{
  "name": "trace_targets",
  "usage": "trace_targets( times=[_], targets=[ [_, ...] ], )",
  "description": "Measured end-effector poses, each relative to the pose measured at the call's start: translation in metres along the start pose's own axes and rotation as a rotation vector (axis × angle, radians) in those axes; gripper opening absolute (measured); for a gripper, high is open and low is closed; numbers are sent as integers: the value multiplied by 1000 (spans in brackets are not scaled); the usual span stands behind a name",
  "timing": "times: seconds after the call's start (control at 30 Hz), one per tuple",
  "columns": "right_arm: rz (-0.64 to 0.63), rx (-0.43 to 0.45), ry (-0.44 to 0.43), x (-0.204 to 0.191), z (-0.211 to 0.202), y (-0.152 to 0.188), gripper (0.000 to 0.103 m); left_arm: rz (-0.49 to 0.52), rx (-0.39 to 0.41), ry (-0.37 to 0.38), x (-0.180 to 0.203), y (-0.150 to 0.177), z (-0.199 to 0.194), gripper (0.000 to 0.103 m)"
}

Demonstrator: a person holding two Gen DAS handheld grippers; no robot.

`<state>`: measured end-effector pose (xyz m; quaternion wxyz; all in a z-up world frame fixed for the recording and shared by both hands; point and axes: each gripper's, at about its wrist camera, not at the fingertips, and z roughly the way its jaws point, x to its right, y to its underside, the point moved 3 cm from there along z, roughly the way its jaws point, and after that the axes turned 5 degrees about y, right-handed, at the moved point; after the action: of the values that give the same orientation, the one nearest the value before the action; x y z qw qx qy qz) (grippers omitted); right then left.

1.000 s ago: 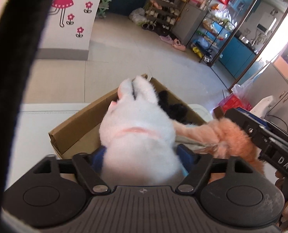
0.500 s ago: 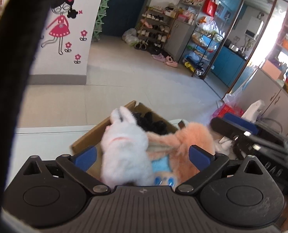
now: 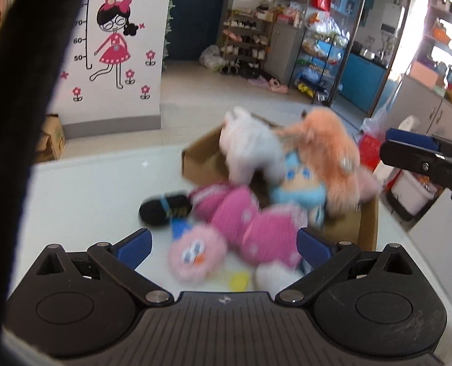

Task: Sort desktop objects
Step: 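Move both open tools back to the remaining items on the table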

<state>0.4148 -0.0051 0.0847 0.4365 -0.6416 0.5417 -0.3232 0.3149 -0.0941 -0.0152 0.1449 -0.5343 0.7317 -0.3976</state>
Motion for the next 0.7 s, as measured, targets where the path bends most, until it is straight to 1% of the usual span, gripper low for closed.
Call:
trace_targets(
  times=[0.13,0.2,0.27,0.53,0.63,0.7],
  targets=[
    [56,-79,-78,-6,15,21,76,50,-4,-21,-1,23,-10,101],
    [105,-109,-107,-6,25,30,76,85,1,-37,-2,29,-13,101],
    [144,-130,-133,-6,34,38,76,99,8,-47,-4,32,-15,101],
    [155,-174,-103,-14,65,65,80,114,37,-63,-23,37,-13,101],
    [149,-183,-75,-14,74,73,83,126,39,-78,-32,34,-8,101],
    [156,-199,-73,-16,79,78,83,117,35,-84,-39,32,-5,101]
  ],
)
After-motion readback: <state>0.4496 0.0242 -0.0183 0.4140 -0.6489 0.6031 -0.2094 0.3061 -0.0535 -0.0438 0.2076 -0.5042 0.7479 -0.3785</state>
